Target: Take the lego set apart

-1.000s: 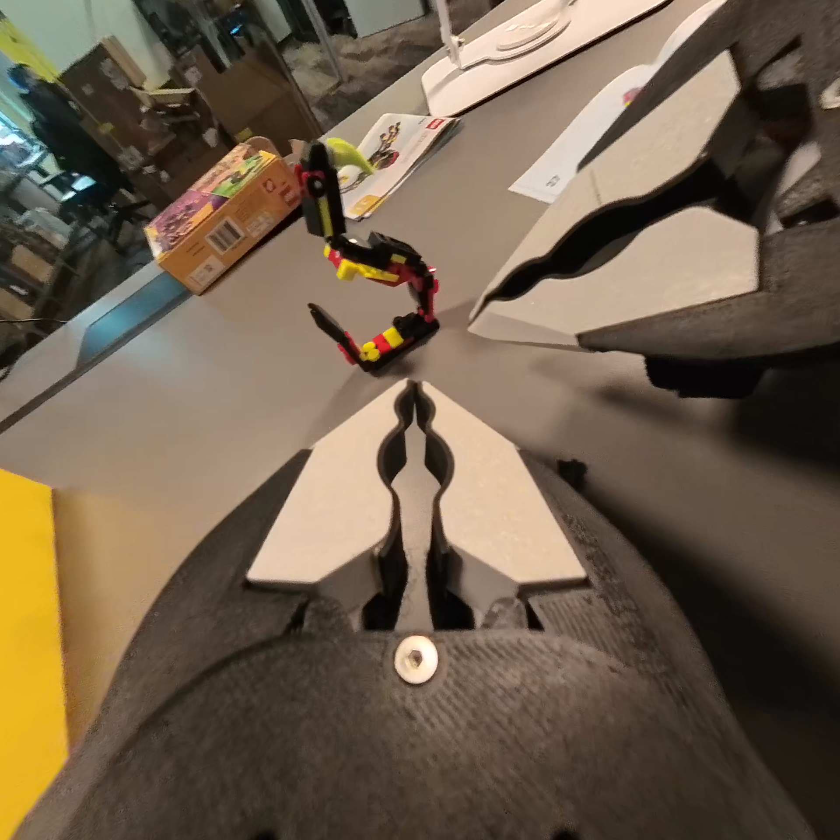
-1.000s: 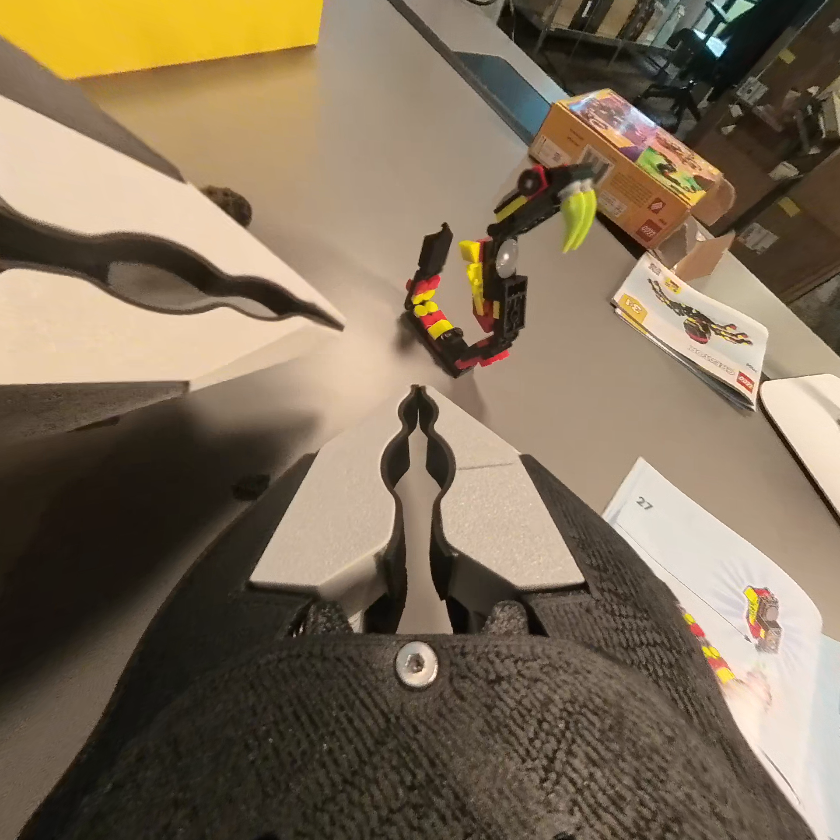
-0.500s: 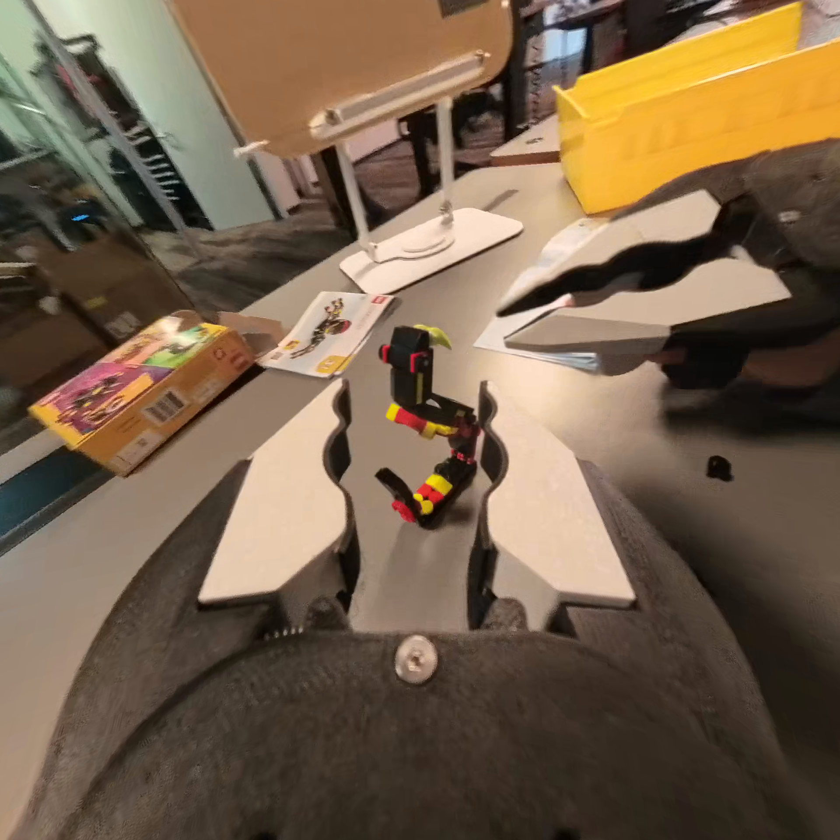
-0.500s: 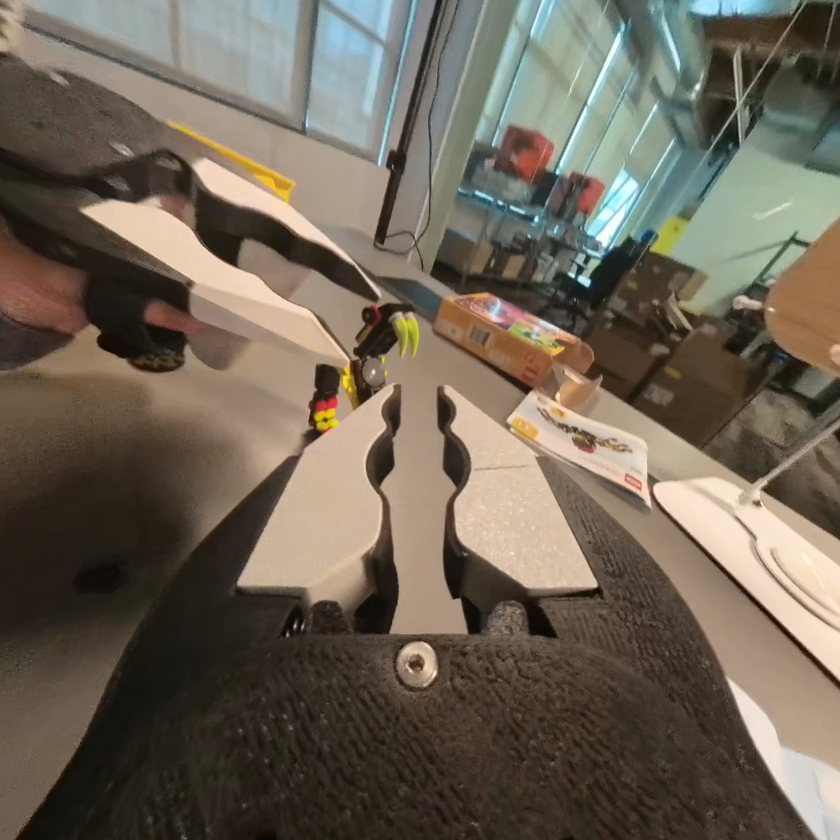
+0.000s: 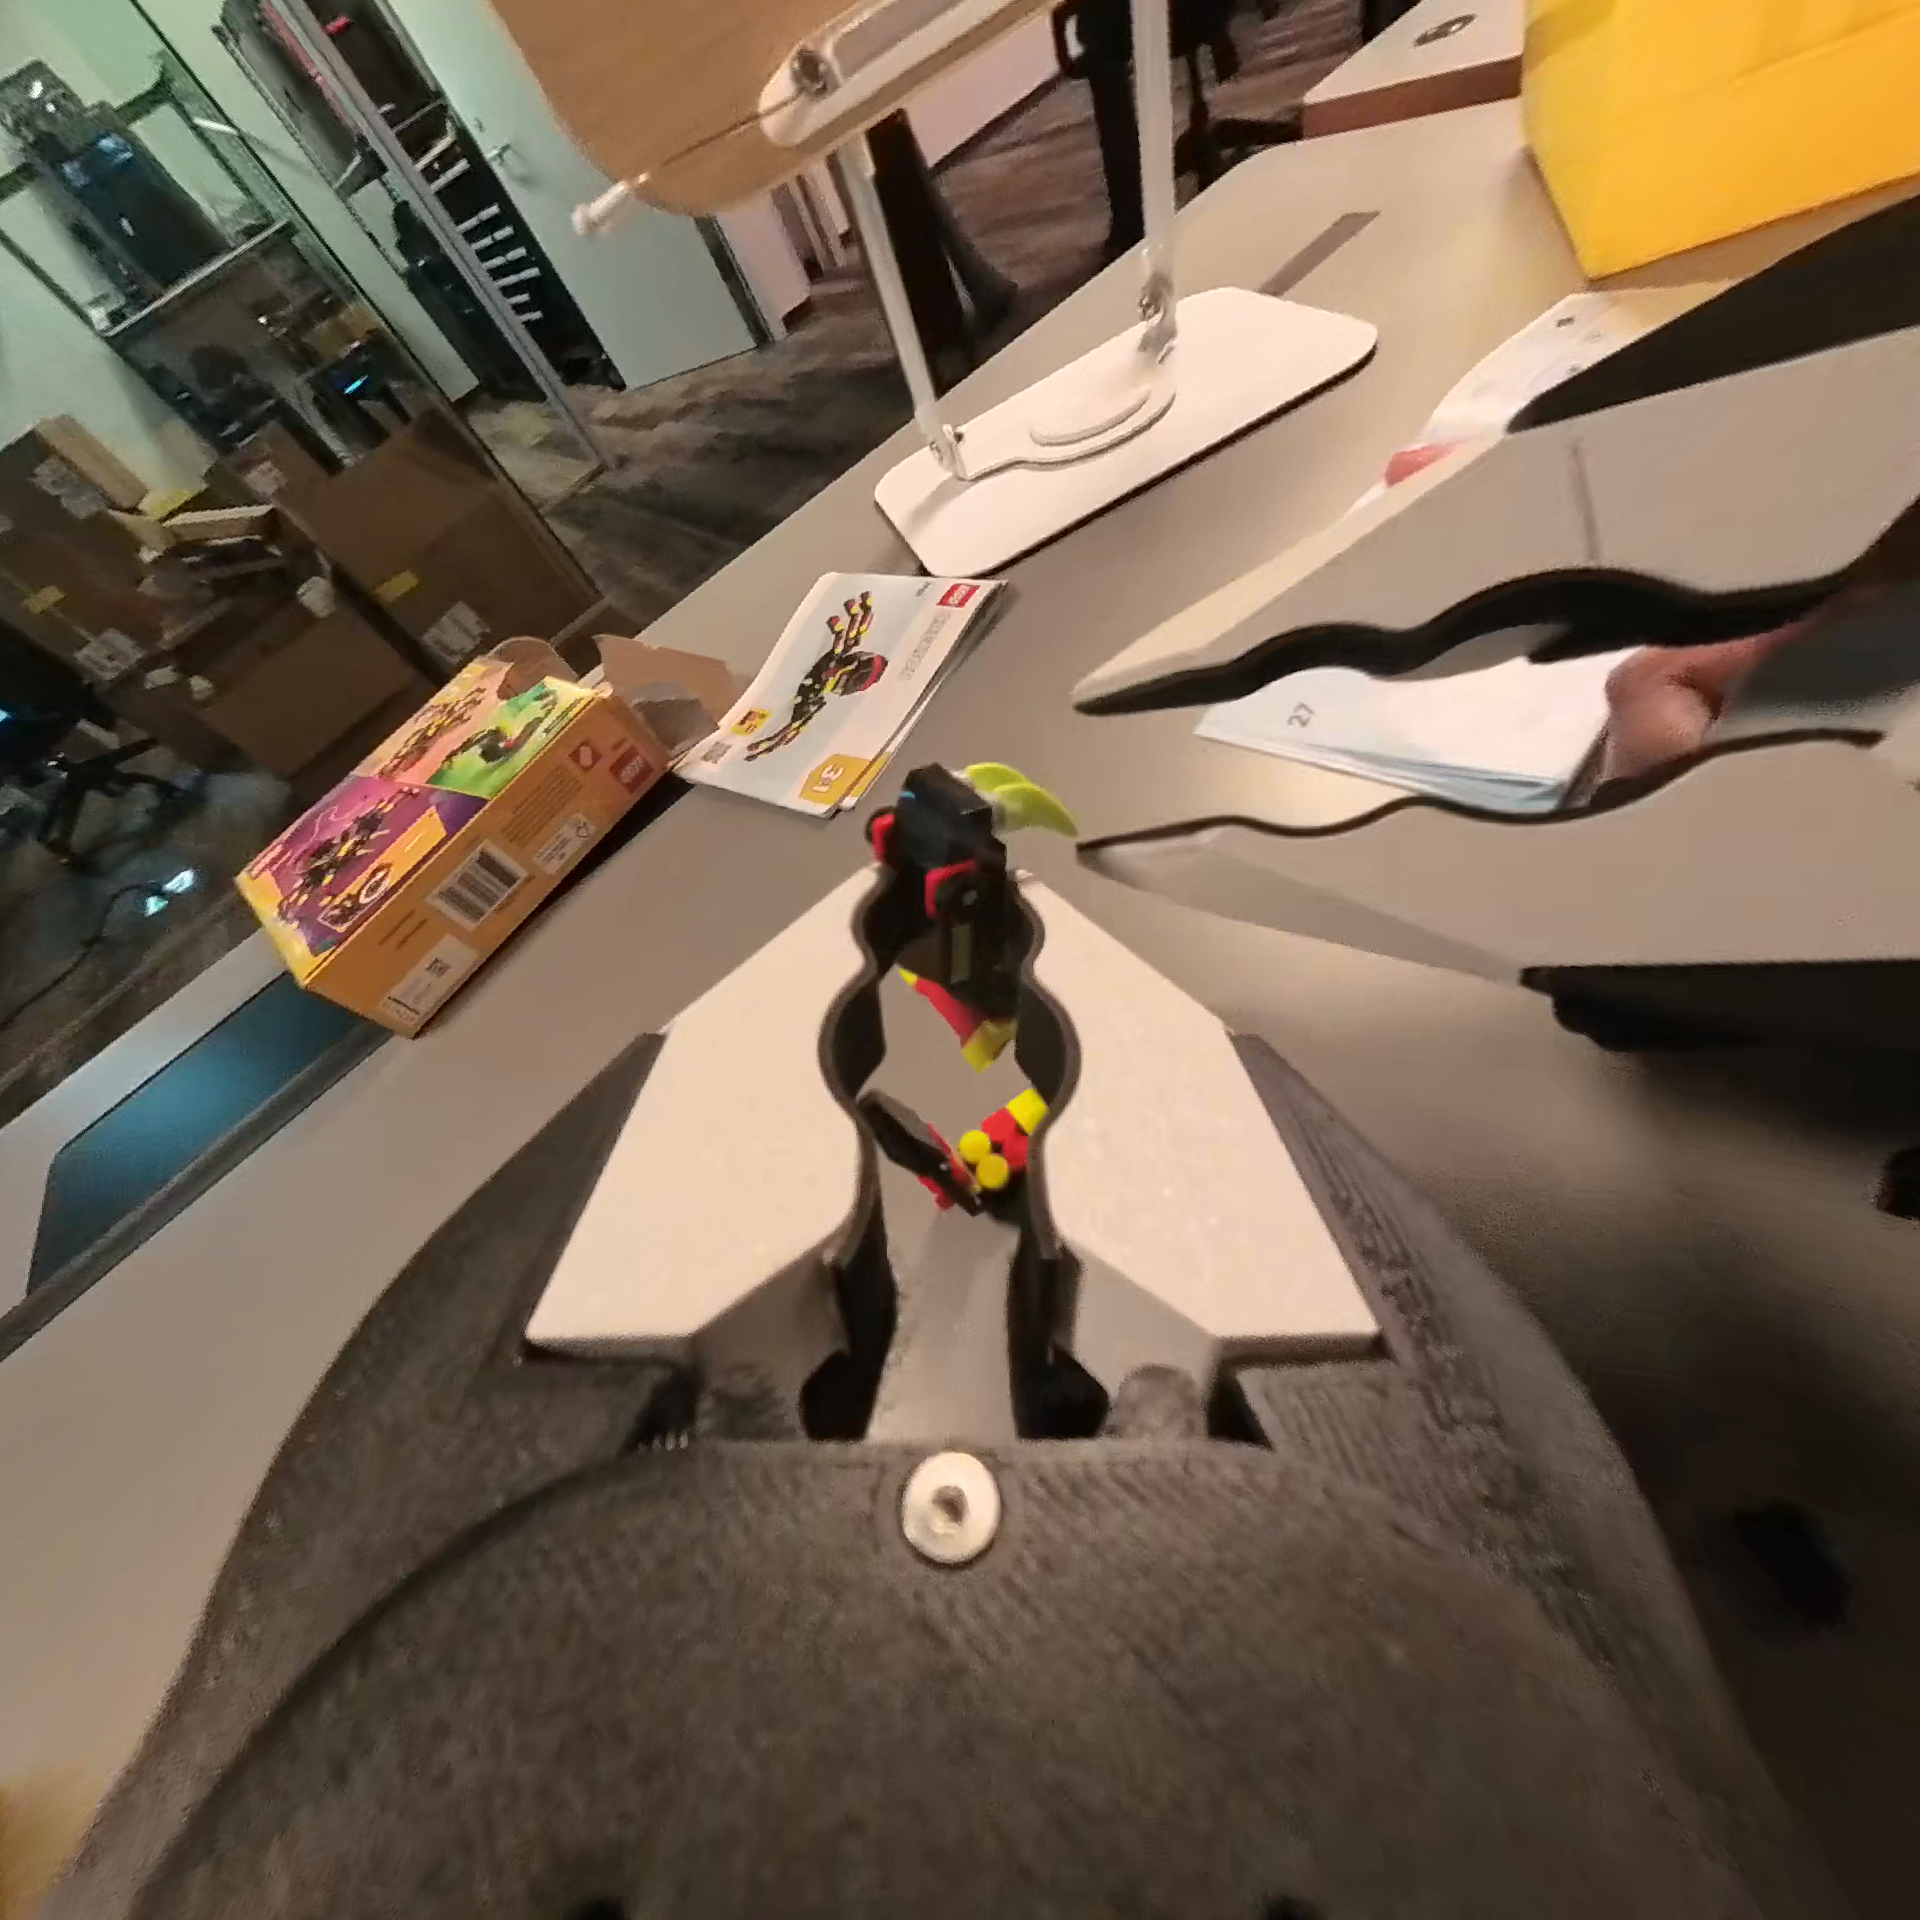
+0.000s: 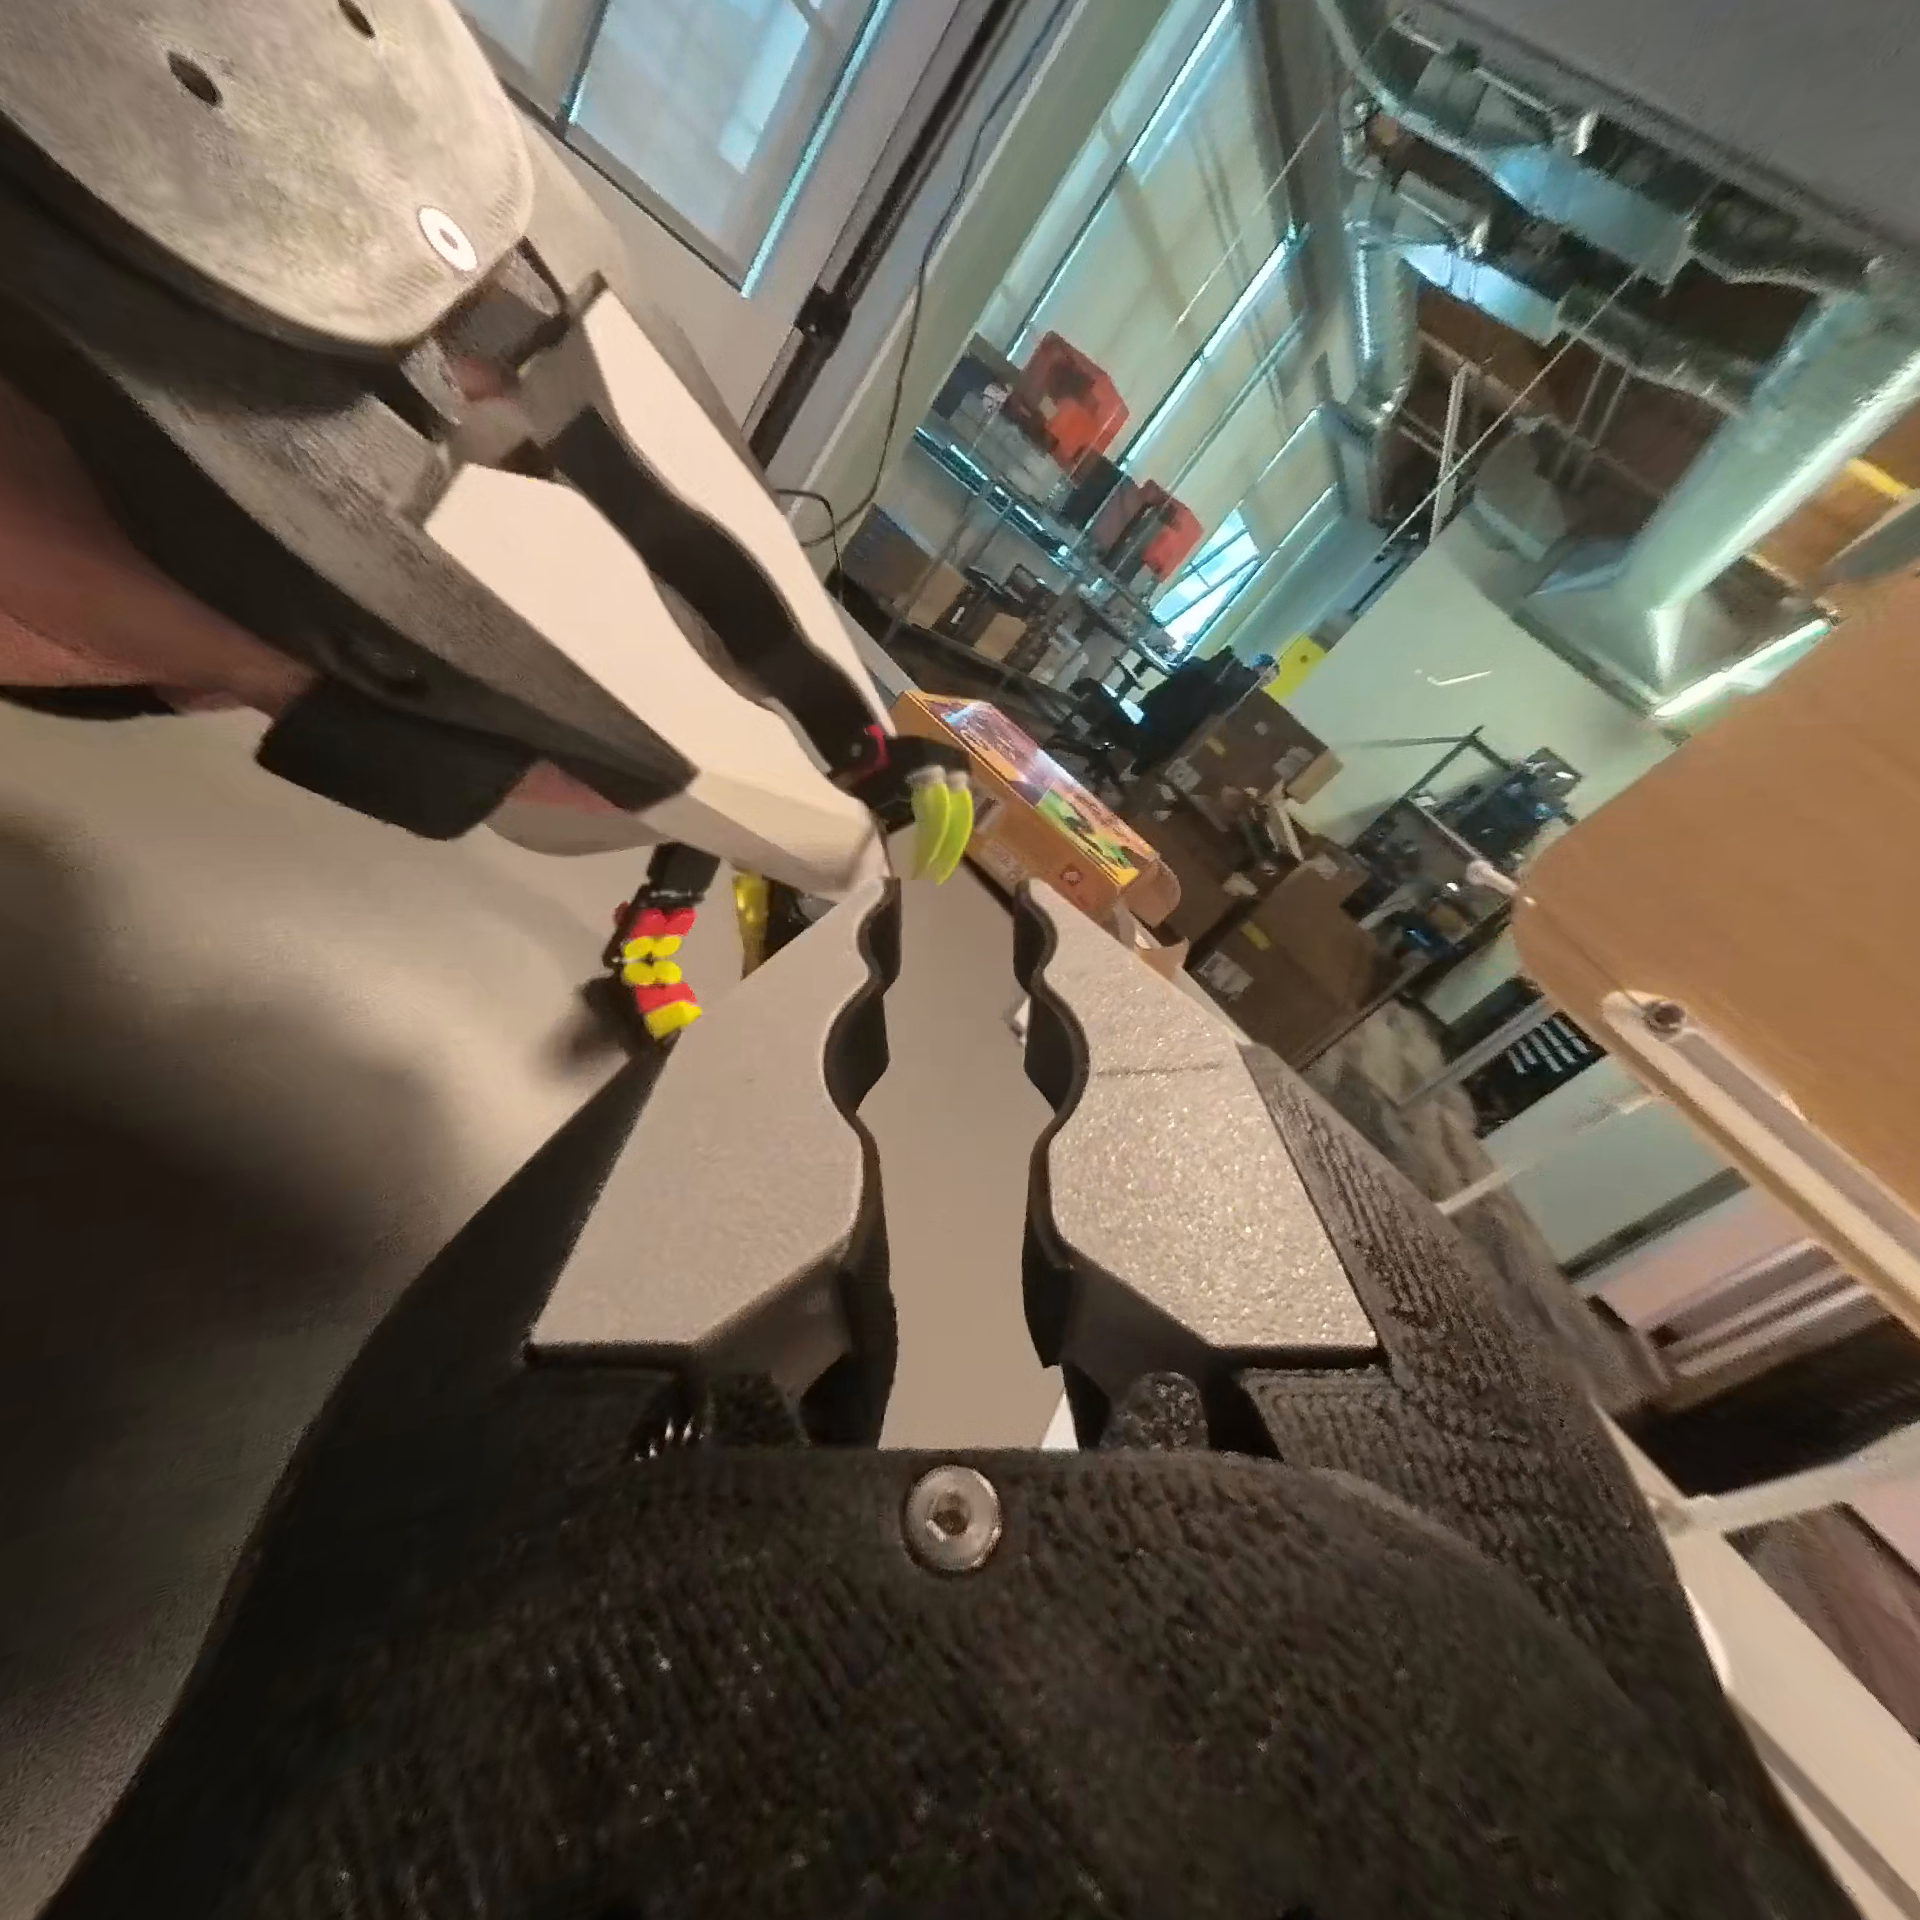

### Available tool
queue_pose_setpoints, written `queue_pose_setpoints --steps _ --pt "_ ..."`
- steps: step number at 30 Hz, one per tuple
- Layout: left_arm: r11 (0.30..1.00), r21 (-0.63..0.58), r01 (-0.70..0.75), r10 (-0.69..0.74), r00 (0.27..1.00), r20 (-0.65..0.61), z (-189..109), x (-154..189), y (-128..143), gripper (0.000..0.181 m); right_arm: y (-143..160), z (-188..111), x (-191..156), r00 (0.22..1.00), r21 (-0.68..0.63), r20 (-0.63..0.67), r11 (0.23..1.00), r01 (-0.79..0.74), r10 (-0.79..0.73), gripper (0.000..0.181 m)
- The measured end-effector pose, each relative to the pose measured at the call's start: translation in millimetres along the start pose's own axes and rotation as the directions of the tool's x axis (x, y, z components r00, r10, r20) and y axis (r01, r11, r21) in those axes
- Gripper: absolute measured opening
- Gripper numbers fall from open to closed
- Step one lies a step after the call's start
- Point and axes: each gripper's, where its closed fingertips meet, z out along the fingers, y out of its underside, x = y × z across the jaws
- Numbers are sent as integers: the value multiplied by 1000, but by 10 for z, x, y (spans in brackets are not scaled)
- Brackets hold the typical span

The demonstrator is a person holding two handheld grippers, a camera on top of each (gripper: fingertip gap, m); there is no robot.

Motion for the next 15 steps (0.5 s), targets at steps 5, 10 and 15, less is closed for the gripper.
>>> queue_pose_setpoints --steps 5,10,15 --pt "997 -22 -69 70 996 50 3 36 -23 18 -9 46 27 998 -24 -51 999 30 -31 18" --pt "980 -43 -192 195 976 99 -13 68 -38 17 -24 50 27 998 -36 -56 999 19 -21 10" --pt "946 -88 -311 321 934 159 -41 44 -29 18 5 49 32 987 -90 -73 987 133 -140 3"
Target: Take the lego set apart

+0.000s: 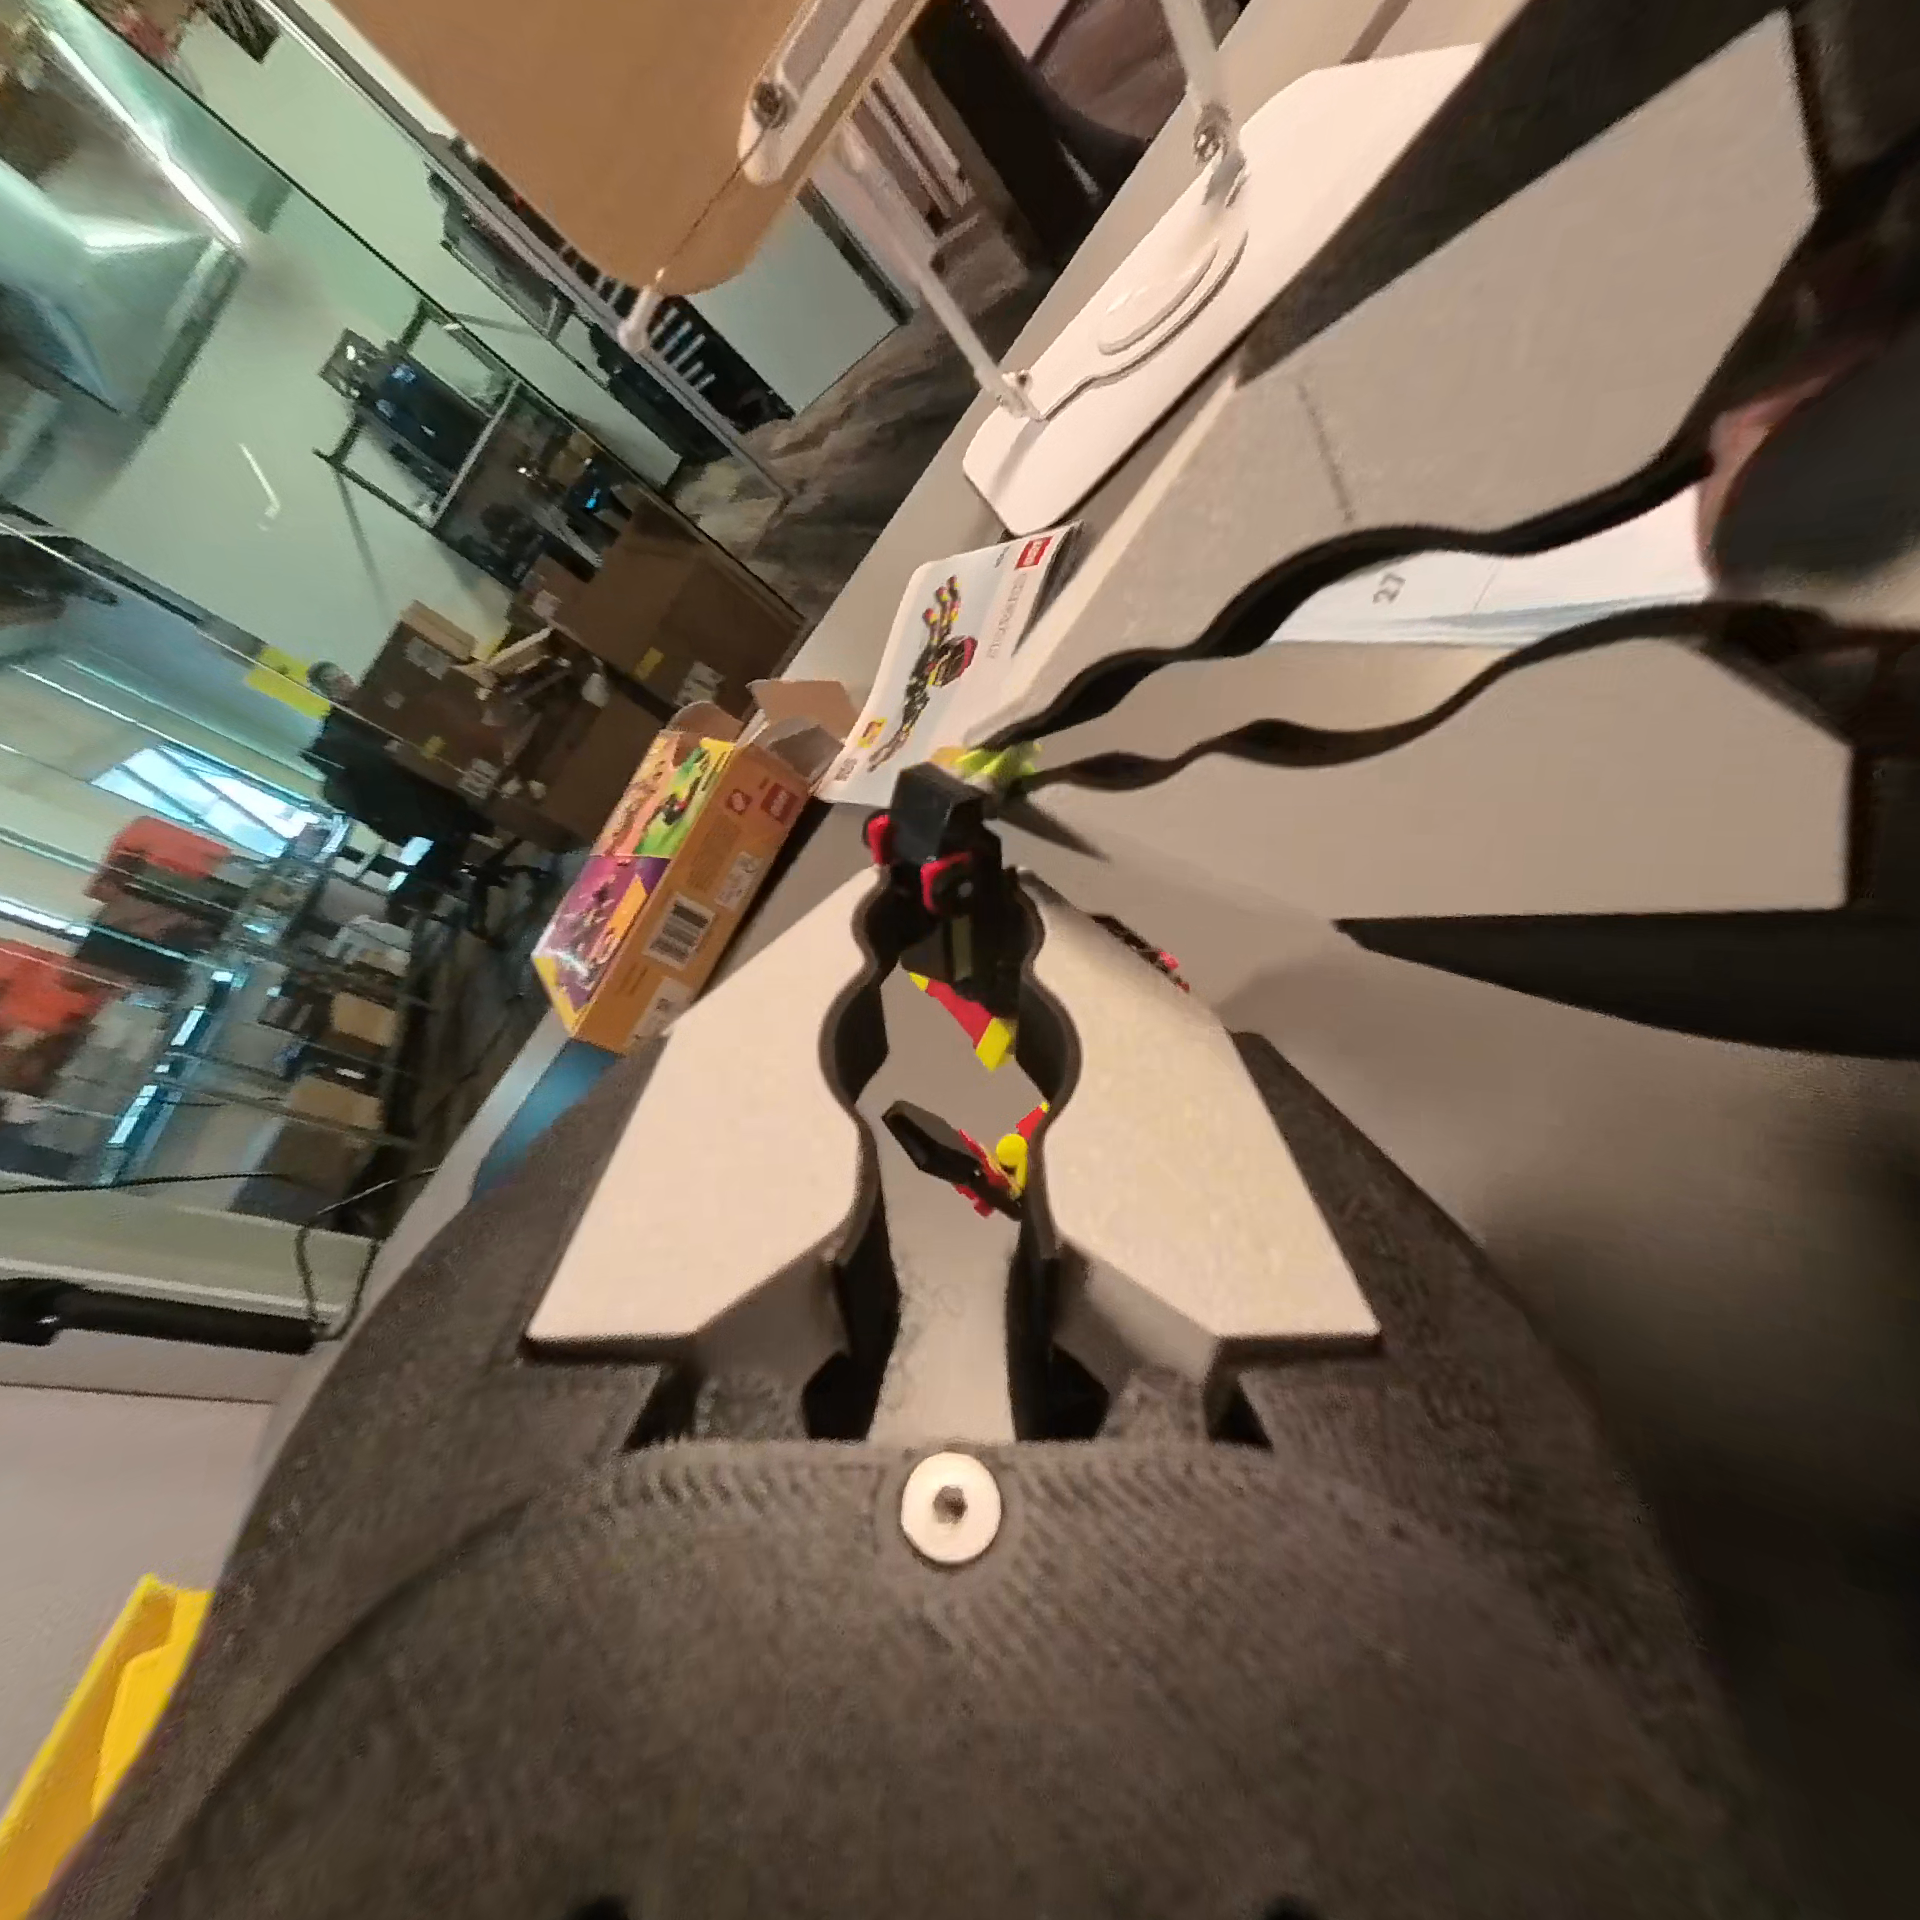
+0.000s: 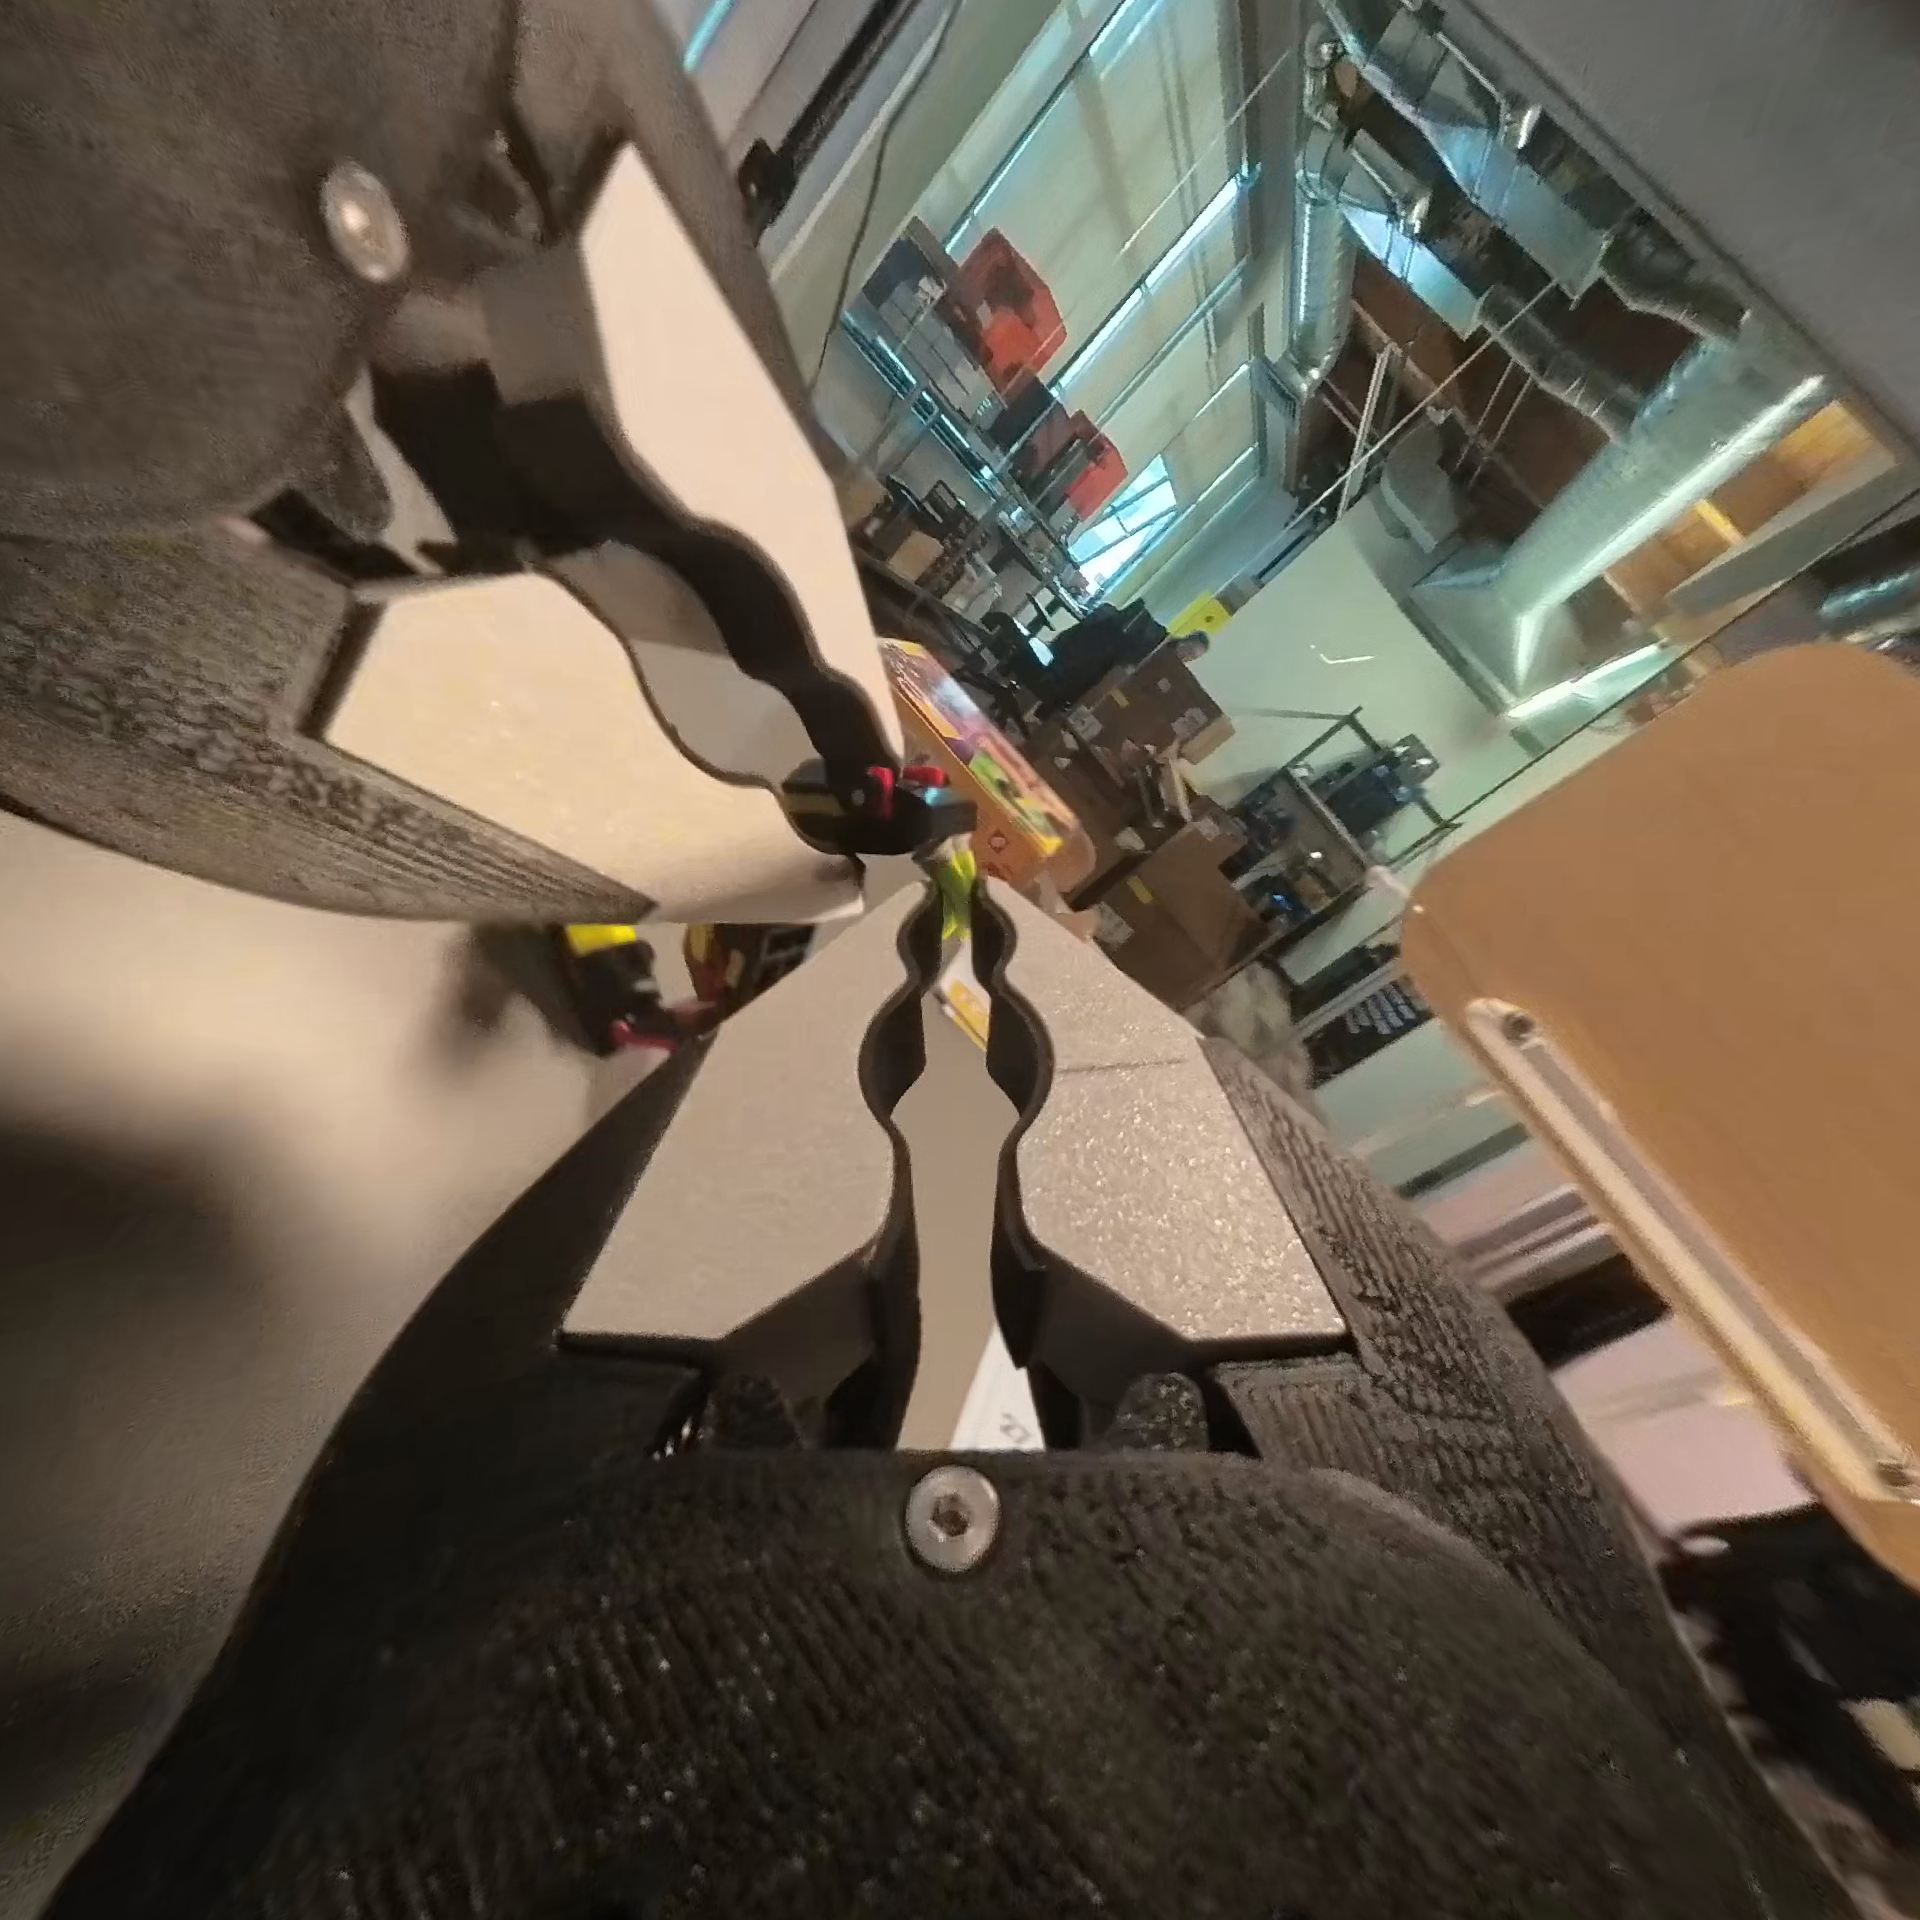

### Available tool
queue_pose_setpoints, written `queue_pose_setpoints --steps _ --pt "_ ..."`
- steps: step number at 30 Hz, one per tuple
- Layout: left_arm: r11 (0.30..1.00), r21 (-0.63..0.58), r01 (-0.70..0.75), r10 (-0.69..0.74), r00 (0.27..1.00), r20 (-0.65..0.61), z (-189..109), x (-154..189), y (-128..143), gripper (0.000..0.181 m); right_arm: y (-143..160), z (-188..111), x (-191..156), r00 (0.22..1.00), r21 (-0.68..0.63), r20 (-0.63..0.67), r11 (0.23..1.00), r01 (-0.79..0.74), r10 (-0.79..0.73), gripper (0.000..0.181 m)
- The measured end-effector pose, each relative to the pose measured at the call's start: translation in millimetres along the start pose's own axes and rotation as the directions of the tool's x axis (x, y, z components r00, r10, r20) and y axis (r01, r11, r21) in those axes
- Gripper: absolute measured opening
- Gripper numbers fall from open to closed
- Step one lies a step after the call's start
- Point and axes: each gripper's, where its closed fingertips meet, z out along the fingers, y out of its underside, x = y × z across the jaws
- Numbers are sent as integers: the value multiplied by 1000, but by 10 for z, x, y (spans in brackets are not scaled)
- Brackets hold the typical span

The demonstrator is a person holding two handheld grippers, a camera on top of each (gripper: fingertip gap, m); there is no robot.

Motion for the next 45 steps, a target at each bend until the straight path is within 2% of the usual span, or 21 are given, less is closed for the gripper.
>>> queue_pose_setpoints --steps 2,4,6,8,11,15,20,22,26,30,32,35,37,41,43,45 --pt "998 -23 -54 54 998 36 -14 -29 40 18 47 -8 83 992 -44 -65 994 101 -104 0" --pt "995 -35 -92 94 993 66 -37 -69 91 18 97 -20 115 989 -63 -71 990 127 -131 0" --pt "998 -13 -67 68 996 59 -54 -70 99 18 172 -15 10 997 -91 15 993 73 -72 0" --pt "998 7 -58 58 997 50 -66 -69 97 18 283 -30 -192 987 -160 158 987 29 -3 0" --pt "998 58 -27 26 999 28 -97 -55 86 18 461 -104 -503 923 -291 351 955 -55 160 0" --pt "990 90 106 -102 993 -52 -123 -40 86 18 577 -176 -686 826 -408 452 902 -145 337 0" --pt "945 39 325 -315 936 -154 -109 -43 152 19 604 -233 -729 792 -442 476 883 -159 381 0" --pt "913 -14 407 -401 894 -201 -80 -25 218 33 606 -250 -732 781 -449 481 877 -171 398 0" --pt "885 6 465 -452 863 -226 -140 -79 240 40 543 -314 -715 791 -391 499 906 -159 354 0" --pt "864 65 499 -471 847 -246 -405 -131 185 49 427 -492 -789 779 -283 575 954 -97 250 0" --pt "850 78 521 -486 833 -265 -624 -114 173 49 297 -657 -930 716 -205 672 976 -68 191 0" --pt "825 64 562 -519 797 -308 -1007 -12 216 46 164 -750 -1028 655 -214 720 971 -102 228 0" --pt "817 -12 577 -545 764 -345 -1244 146 344 44 151 -778 -1093 611 -262 741 957 -121 280 8" --pt "818 -228 528 -568 681 -463 -1643 648 627 39 153 -836 -1163 543 -320 763 935 -154 350 36" --pt "833 -289 471 -553 707 -441 -1710 768 800 40 103 -842 -1092 543 -296 761 935 -195 354 40" --pt "843 -310 440 -537 722 -436 -1729 846 876 40 55 -815 -927 584 -239 732 935 -261 350 40"
